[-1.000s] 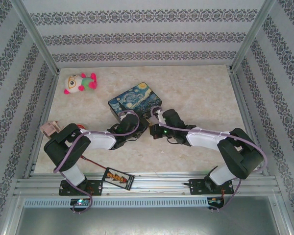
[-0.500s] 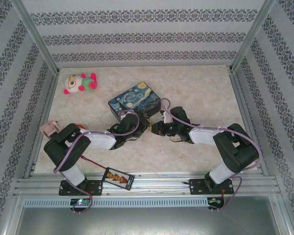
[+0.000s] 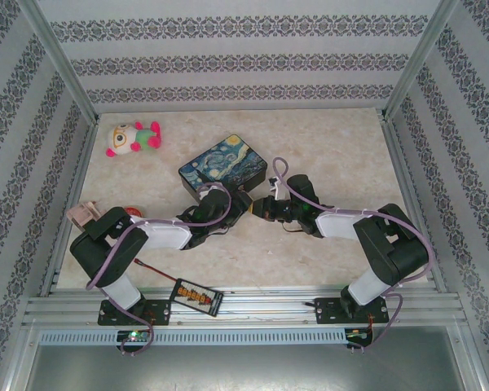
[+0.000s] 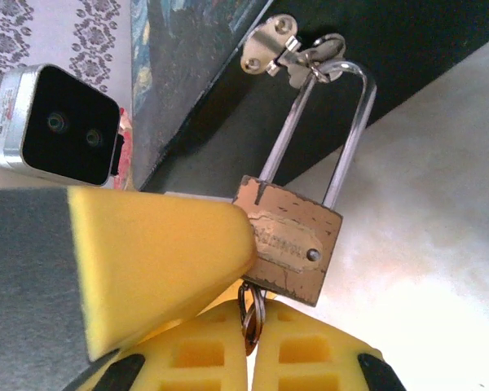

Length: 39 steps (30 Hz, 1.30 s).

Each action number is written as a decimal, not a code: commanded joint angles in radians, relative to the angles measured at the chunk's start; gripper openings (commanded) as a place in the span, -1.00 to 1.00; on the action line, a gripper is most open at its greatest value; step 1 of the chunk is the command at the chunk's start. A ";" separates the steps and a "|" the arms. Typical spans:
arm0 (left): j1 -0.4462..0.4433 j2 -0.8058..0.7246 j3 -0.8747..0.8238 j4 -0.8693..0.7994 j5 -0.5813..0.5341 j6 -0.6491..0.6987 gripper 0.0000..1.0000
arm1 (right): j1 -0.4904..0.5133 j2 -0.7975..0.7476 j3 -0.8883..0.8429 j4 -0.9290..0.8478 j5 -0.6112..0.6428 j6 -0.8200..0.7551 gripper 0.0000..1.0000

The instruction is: Unlock the padlock with the key

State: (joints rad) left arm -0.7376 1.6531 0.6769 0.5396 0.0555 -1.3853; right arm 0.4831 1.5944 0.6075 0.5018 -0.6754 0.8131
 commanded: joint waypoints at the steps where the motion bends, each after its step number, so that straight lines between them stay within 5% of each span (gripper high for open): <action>1: 0.004 -0.029 -0.001 -0.063 -0.027 0.048 0.34 | -0.017 0.015 0.005 0.098 0.009 -0.002 -1.00; 6: 0.010 -0.011 0.035 -0.069 -0.051 0.073 0.67 | -0.016 0.021 0.003 0.104 0.008 -0.002 -1.00; 21: 0.030 -0.039 0.064 -0.102 -0.102 0.098 0.76 | -0.008 0.021 -0.008 0.062 0.032 -0.040 -1.00; 25: 0.031 -0.062 0.047 -0.119 -0.113 0.100 0.99 | 0.010 0.022 -0.003 0.017 0.062 -0.072 -1.00; 39: 0.033 -0.136 0.015 -0.148 -0.134 0.111 0.99 | 0.073 0.078 0.035 -0.125 0.192 -0.197 -1.00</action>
State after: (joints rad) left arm -0.7177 1.5555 0.7109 0.4305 -0.0502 -1.2934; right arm 0.5442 1.6413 0.6231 0.4152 -0.5220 0.6643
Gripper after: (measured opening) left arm 0.993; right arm 0.056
